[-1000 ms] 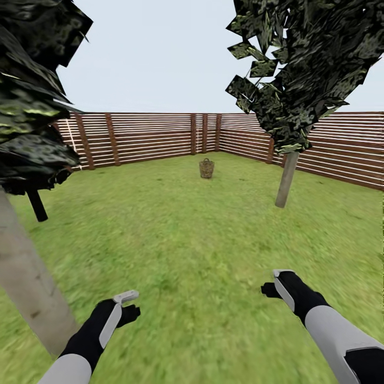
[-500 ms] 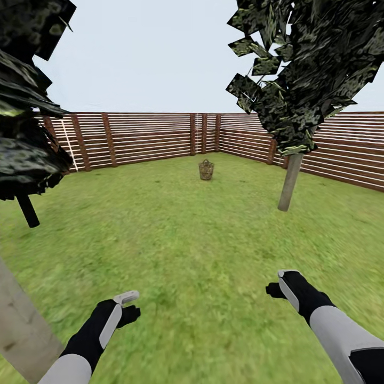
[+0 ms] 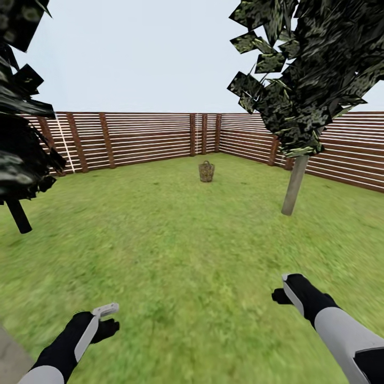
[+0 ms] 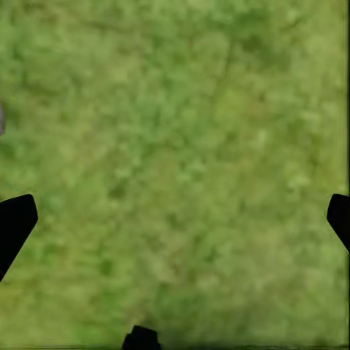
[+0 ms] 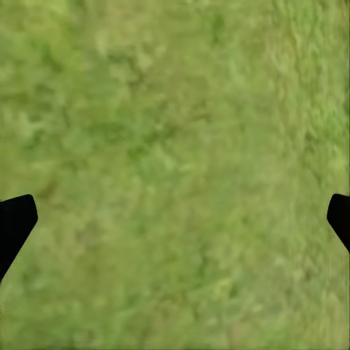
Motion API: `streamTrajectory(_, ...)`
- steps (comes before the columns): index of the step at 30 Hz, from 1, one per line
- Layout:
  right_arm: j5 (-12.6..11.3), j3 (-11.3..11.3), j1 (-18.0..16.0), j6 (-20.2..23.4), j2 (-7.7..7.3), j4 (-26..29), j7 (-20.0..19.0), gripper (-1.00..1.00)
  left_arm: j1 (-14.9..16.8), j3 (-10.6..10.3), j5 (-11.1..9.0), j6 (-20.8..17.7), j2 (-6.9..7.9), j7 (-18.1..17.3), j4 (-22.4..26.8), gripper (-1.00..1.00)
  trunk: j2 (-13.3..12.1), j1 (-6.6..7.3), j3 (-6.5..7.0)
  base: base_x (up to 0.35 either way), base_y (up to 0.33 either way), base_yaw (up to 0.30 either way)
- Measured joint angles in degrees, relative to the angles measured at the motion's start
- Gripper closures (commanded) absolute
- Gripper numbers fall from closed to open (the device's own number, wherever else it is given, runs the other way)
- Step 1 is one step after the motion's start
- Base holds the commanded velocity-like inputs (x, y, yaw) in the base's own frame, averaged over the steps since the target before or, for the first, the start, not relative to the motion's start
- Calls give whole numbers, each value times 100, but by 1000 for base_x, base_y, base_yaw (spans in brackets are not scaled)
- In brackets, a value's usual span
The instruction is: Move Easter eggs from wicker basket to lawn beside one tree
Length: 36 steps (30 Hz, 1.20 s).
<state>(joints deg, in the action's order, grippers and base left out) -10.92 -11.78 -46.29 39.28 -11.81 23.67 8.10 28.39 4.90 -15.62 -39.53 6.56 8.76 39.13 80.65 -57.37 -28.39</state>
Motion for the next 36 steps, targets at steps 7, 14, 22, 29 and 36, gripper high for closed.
streamTrajectory(7,-4,-1,1,-33,-181,-126,-12,-100,138,18,-43,-9,-28,-96,-6,-100,0,0,0,340,0,0)
streamTrajectory(14,-5,-3,1,-59,-229,-246,-13,-100,-201,-31,-14,33,6,-74,-24,-100,-1,-1,0,340,-32,-68)
streamTrajectory(22,41,-14,0,-68,-206,-250,-6,-100,217,-36,-1,33,57,-82,-20,-100,-1,0,1,340,-99,-129)
streamTrajectory(29,46,-13,0,-62,-202,-254,11,-100,217,-39,5,41,0,-84,-29,-100,-1,0,1,340,-104,-4)
streamTrajectory(36,54,-20,0,-61,-195,-259,21,-100,217,-45,13,49,-38,-84,-206,-100,-1,0,1,340,-107,0)
